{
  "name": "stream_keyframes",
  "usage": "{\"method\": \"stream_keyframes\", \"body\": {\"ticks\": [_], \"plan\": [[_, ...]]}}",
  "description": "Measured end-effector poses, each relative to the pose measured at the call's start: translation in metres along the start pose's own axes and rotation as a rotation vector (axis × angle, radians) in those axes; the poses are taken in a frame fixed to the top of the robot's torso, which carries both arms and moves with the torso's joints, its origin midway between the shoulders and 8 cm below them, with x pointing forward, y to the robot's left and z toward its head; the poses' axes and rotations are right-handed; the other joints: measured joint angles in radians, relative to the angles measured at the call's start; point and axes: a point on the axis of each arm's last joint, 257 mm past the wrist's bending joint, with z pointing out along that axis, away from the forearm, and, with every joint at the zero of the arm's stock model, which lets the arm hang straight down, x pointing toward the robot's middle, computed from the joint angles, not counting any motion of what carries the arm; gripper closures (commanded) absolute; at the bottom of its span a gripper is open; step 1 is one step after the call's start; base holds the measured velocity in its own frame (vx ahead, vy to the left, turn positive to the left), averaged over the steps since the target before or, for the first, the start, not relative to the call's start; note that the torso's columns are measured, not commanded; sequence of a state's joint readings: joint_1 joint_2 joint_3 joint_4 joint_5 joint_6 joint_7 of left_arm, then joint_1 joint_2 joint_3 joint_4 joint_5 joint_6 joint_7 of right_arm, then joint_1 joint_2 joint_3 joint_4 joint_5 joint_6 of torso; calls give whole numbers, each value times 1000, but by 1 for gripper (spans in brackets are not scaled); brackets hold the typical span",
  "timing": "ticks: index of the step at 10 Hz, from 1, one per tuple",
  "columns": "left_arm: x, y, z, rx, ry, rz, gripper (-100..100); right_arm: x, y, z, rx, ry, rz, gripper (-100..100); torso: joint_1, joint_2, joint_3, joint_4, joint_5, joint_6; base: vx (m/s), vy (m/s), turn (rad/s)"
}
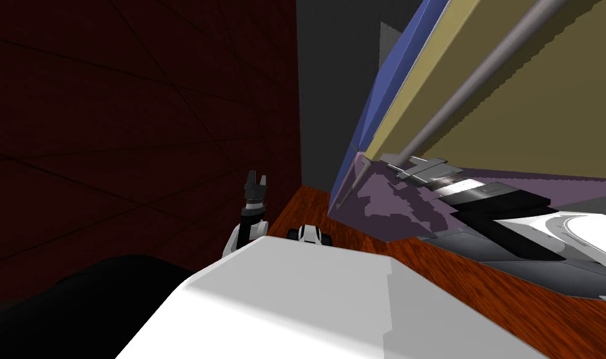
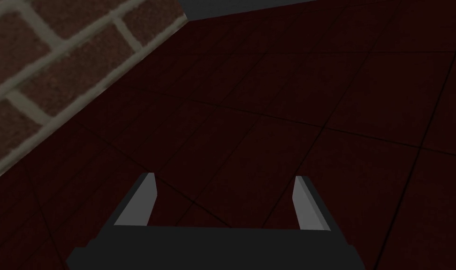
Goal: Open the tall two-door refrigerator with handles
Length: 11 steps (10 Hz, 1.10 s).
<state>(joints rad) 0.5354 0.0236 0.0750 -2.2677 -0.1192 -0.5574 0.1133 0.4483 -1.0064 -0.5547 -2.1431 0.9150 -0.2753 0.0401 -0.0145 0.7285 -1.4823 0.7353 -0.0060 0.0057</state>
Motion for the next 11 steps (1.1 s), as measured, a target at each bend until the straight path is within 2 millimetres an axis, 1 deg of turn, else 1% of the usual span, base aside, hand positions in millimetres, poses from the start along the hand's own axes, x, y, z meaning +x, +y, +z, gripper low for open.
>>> {"method": "stream_keyframes", "body": {"ticks": [1,2,3,4,6,7,8,9,11], "plan": [[0,0,0,0,0,0,0,2,1,8,-15,-2,-3,100,-1,7,4,0,-1,-1,-203,-79,-6],[0,0,0,0,0,0,0,11,2,15,-24,6,5,100,2,12,7,4,1,-2,-111,-43,-11],[0,0,0,0,0,0,0,15,5,21,-29,2,17,100,11,10,7,4,5,-4,-35,-16,-19],[0,0,0,0,0,0,0,7,4,28,-27,-17,17,100,17,6,4,2,7,-5,-165,-63,-7],[0,0,0,0,0,0,0,20,11,42,-54,-4,16,100,16,14,10,4,6,-5,-170,-30,3],[0,0,0,0,0,0,0,22,16,47,-67,-7,24,100,16,10,7,3,7,-6,-49,-4,-5],[0,0,0,0,0,0,0,15,16,52,-71,-23,24,100,16,4,3,1,7,-6,6,2,-3],[0,0,0,0,0,0,0,5,14,59,-70,-44,18,100,16,2,2,0,7,-6,-158,-21,2],[0,0,0,0,0,0,0,14,18,70,-98,-27,6,100,12,17,11,5,5,-5,-169,-44,-1]]}}
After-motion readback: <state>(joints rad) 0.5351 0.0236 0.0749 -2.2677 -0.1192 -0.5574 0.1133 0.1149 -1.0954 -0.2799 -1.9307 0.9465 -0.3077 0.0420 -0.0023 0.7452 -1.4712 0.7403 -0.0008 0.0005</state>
